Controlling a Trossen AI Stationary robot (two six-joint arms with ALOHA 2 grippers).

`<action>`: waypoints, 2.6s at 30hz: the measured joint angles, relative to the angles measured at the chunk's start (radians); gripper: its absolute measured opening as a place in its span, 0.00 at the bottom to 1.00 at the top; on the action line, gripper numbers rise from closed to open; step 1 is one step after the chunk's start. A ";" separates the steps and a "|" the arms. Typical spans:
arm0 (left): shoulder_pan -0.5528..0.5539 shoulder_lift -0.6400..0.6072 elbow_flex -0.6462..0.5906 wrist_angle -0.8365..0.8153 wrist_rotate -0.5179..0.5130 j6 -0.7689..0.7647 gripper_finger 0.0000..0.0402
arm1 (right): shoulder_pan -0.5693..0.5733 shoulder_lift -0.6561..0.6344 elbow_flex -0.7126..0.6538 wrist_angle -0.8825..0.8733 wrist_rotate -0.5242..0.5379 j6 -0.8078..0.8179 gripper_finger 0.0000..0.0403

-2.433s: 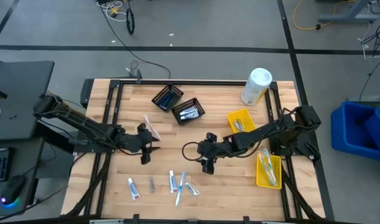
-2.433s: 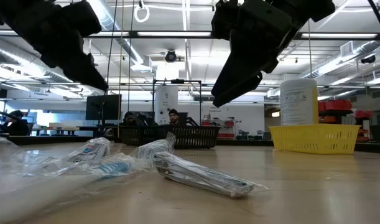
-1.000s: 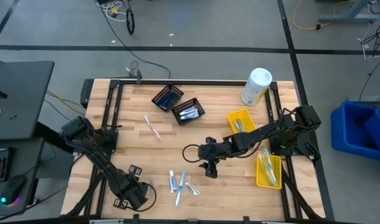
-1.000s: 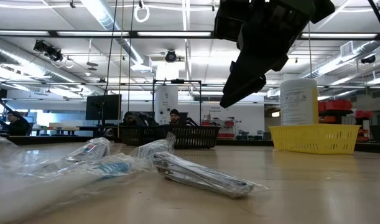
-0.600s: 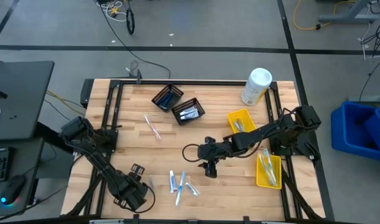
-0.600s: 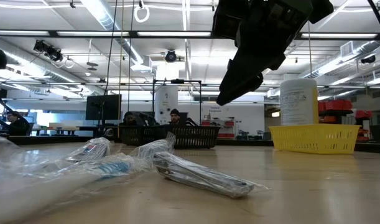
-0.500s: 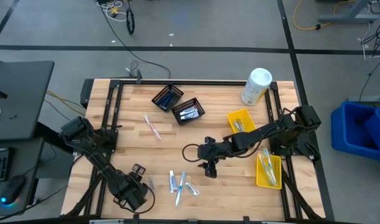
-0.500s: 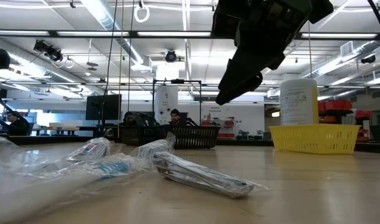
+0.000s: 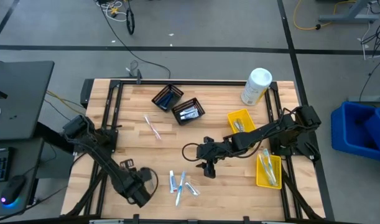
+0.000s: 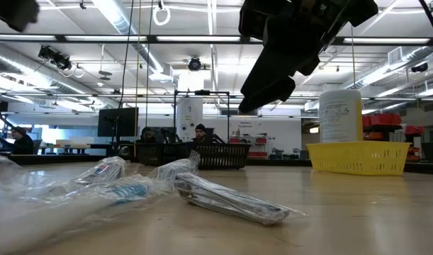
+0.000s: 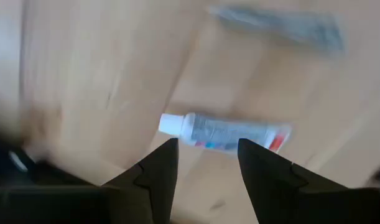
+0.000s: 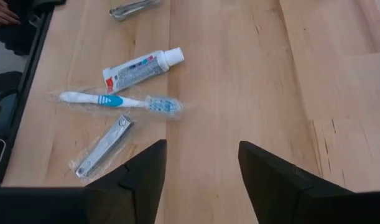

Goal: Pick & Place Travel size toiletries
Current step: Put the toothpaste into the bottom black bin

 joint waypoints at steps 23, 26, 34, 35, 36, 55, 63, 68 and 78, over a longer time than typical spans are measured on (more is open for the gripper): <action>-0.071 0.052 -0.009 0.057 0.080 -1.025 0.44 | 0.001 0.000 0.000 -0.001 0.000 -0.004 0.43; -0.091 0.083 -0.010 0.081 0.076 -1.064 0.44 | 0.001 0.000 0.000 -0.001 0.000 -0.004 0.43; -0.100 0.094 -0.010 0.086 -0.026 -1.133 0.44 | 0.001 0.000 0.000 0.000 0.000 -0.004 0.42; -0.103 0.094 -0.010 0.087 -0.028 -1.143 0.44 | 0.001 0.000 0.000 0.000 0.000 -0.004 0.43; -0.106 0.096 -0.010 0.087 -0.027 -1.152 0.43 | 0.001 0.000 0.000 0.000 0.000 -0.004 0.43; -0.126 0.103 -0.133 0.273 -0.108 -1.096 0.40 | 0.001 0.000 0.000 0.007 0.000 -0.004 0.51; -0.121 0.104 -0.134 0.278 -0.119 -0.914 0.34 | 0.001 0.000 0.000 0.052 0.000 -0.004 0.48; -0.121 0.105 -0.134 0.285 -0.144 -0.911 0.25 | 0.001 0.000 0.000 0.070 0.000 -0.004 0.46; -0.105 0.110 -0.116 0.279 -0.187 -0.778 0.10 | 0.000 0.000 0.000 0.092 0.000 -0.004 0.45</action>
